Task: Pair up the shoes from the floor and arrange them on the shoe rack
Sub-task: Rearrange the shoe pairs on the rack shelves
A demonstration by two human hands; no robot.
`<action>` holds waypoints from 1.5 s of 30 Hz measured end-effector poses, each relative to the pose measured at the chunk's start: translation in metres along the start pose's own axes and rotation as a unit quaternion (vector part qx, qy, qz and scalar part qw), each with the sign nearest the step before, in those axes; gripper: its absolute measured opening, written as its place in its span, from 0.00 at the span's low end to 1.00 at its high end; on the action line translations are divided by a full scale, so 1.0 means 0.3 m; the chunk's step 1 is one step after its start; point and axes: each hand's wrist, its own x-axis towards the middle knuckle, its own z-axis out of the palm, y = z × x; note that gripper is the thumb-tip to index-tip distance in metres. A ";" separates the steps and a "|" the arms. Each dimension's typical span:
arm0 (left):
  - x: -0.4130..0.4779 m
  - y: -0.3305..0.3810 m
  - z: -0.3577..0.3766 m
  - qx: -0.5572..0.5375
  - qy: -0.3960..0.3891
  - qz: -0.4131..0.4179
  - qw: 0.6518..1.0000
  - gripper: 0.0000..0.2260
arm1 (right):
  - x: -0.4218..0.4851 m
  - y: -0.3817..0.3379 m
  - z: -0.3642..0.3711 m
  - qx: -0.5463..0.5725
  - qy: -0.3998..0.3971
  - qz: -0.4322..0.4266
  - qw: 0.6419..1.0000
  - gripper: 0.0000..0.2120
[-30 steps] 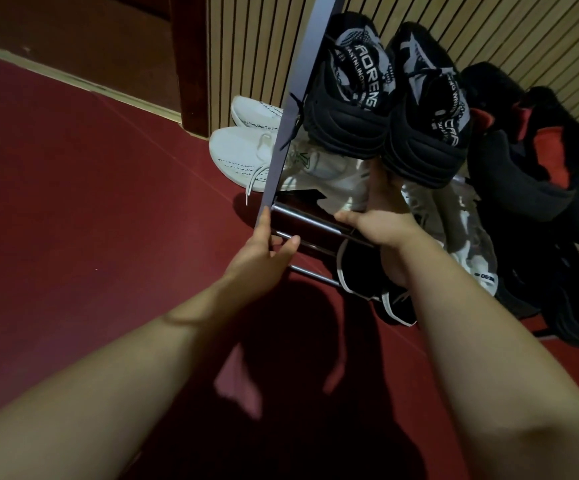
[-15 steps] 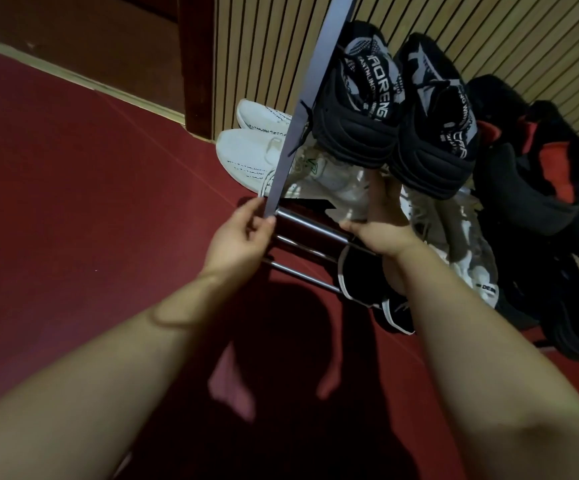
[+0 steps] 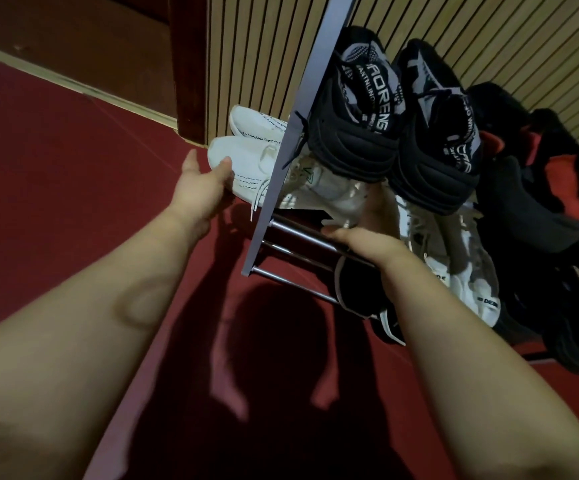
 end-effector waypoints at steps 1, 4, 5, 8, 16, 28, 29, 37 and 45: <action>0.005 0.016 0.008 -0.012 -0.006 -0.020 1.000 0.31 | -0.039 -0.033 -0.005 0.007 -0.005 -0.006 1.000 0.43; 0.013 0.010 0.033 -0.009 -0.051 -0.050 0.997 0.21 | -0.051 -0.022 -0.006 0.011 0.046 -0.063 0.997 0.13; 0.018 0.002 0.035 0.004 -0.049 -0.050 0.998 0.20 | -0.060 -0.020 -0.013 0.021 0.062 -0.080 0.995 0.17; 0.036 0.017 0.020 0.018 -0.012 -0.010 1.000 0.21 | -0.050 -0.029 0.024 0.041 -0.024 -0.012 0.999 0.31; 0.079 0.120 -0.117 0.039 0.002 0.031 0.999 0.22 | -0.062 -0.151 0.095 0.001 0.078 -0.233 0.969 0.35; 0.055 0.184 -0.334 -0.027 0.089 0.054 0.994 0.25 | -0.188 -0.192 0.145 -0.109 0.087 -0.121 0.983 0.46; 0.042 0.197 -0.359 -0.019 0.094 0.066 0.993 0.29 | -0.199 -0.200 0.168 -0.137 0.093 -0.126 0.978 0.45; -0.130 0.237 -0.591 0.048 0.115 0.143 0.982 0.35 | -0.369 -0.222 0.396 0.024 0.281 -0.334 0.899 0.35; -0.274 0.198 -0.670 0.173 -0.027 0.089 0.981 0.32 | -0.466 -0.342 0.420 -0.010 -0.071 -0.363 0.929 0.35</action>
